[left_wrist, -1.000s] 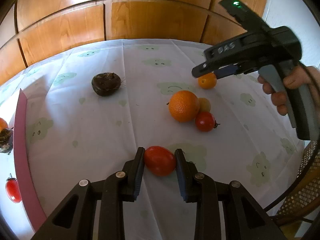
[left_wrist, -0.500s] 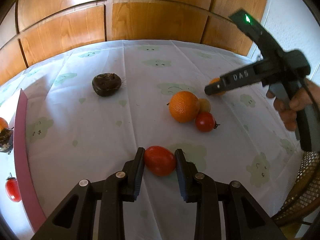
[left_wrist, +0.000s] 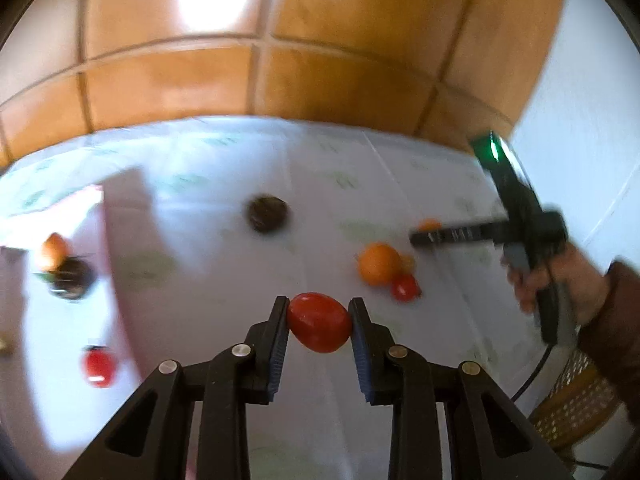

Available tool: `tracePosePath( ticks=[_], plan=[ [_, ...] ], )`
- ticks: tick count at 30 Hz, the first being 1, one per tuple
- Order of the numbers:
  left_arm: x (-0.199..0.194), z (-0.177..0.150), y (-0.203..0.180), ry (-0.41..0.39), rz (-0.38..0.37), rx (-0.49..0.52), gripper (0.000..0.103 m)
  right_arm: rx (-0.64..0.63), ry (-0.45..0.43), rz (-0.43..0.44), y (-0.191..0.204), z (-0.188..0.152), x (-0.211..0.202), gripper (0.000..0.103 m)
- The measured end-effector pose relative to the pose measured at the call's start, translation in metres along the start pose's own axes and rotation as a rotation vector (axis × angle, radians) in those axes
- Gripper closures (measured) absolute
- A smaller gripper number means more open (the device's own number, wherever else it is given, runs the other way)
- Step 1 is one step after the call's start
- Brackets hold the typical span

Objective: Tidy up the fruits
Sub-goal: 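Carry the red tomato into the pink tray and open the left tool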

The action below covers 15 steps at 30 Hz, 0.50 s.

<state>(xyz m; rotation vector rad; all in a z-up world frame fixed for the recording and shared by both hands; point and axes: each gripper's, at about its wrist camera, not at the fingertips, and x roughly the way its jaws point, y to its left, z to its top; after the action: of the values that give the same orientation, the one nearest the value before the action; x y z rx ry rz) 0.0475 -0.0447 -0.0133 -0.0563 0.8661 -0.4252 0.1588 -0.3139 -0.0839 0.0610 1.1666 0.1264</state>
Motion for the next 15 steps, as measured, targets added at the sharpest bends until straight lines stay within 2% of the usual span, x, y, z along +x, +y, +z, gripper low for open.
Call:
tracePosePath(
  ticks=[3,7,10,15],
  plan=[
    [-0.024,0.006,0.036,-0.033,0.046,-0.103,0.073,-0.008,0.0,-0.008,0.001,0.0,0.0,0.061],
    [-0.046,0.005,0.096,-0.052,0.144,-0.233,0.073,-0.016,0.001,-0.014,0.002,0.0,0.001,0.061],
    [-0.05,-0.002,0.14,-0.027,0.19,-0.345,0.073,-0.022,0.003,-0.022,0.004,0.001,0.002,0.061],
    [-0.042,-0.008,0.19,0.023,0.278,-0.46,0.073,-0.036,0.003,-0.032,0.008,0.003,0.005,0.061]
  ],
)
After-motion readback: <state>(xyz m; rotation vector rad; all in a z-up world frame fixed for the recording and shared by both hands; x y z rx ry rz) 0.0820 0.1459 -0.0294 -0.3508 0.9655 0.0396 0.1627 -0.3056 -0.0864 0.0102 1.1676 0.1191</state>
